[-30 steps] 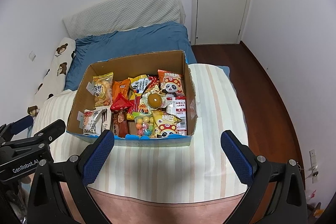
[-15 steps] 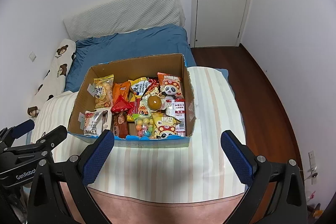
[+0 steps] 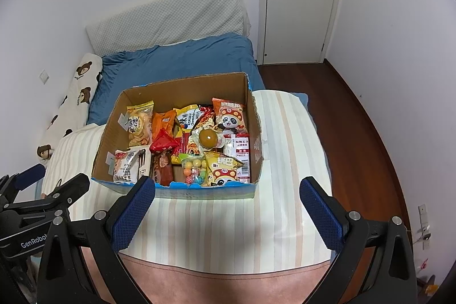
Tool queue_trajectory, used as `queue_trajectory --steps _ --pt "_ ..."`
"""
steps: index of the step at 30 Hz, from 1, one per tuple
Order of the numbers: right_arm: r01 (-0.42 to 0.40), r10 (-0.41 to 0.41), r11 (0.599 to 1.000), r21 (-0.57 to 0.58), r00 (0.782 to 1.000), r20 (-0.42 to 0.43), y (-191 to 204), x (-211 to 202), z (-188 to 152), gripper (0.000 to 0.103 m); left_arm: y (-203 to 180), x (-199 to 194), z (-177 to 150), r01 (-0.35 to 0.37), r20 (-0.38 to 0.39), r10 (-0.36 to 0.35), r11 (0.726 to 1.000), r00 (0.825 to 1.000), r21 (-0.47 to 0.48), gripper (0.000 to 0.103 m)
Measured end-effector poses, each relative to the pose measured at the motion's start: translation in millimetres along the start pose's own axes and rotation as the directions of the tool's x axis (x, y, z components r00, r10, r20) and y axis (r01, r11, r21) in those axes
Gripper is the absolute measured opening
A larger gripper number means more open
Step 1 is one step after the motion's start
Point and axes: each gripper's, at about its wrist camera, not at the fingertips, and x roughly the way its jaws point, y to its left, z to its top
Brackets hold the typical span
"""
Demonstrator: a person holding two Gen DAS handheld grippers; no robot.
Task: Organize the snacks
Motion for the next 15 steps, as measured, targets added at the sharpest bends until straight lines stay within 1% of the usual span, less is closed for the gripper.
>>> queue_trajectory --steps 15 --pt "0.001 -0.001 1.0 -0.001 1.0 0.006 0.0 -7.6 1.2 0.103 -1.4 -4.0 -0.8 -0.003 0.007 0.003 1.0 1.0 0.005 0.103"
